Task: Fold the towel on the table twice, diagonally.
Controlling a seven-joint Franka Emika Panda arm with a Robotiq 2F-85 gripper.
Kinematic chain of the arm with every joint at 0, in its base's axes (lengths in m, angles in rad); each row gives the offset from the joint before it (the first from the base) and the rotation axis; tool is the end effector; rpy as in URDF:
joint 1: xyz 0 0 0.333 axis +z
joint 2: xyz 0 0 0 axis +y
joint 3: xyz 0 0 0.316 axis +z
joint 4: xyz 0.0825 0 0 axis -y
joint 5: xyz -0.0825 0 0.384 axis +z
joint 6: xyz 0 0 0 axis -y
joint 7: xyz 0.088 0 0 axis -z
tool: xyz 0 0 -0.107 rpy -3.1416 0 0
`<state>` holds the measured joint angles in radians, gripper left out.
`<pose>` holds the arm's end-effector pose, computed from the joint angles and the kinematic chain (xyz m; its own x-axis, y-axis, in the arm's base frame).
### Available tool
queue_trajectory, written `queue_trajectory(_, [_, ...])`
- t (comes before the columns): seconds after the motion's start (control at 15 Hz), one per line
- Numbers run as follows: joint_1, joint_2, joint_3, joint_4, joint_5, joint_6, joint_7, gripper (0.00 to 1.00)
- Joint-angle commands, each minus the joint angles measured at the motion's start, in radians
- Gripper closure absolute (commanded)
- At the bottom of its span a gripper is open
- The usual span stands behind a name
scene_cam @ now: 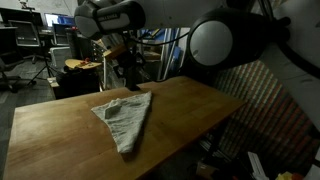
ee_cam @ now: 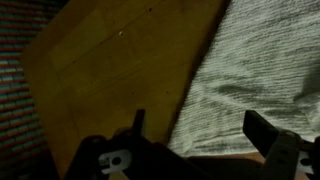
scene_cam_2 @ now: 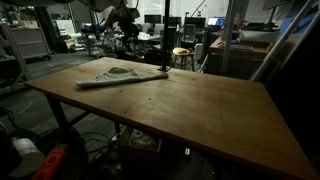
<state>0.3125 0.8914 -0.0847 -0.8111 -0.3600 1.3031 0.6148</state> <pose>0.7159 0.1467 0.3781 0.9144 -0.4003 -0.0604 -0.3058 -0.7809 0.5447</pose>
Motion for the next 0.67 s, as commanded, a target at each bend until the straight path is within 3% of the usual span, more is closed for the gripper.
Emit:
queue_trajectory(0.0, [-0.091, -0.138, 0.032, -0.241, 0.108, 0.059, 0.024, 0.00])
queue_trajectory(0.2, [-0.185, -0.205, 0.044, -0.376, 0.230, 0.176, 0.001, 0.00])
queue_trajectory(0.6, [-0.311, -0.362, 0.044, -0.648, 0.355, 0.506, -0.257, 0.00])
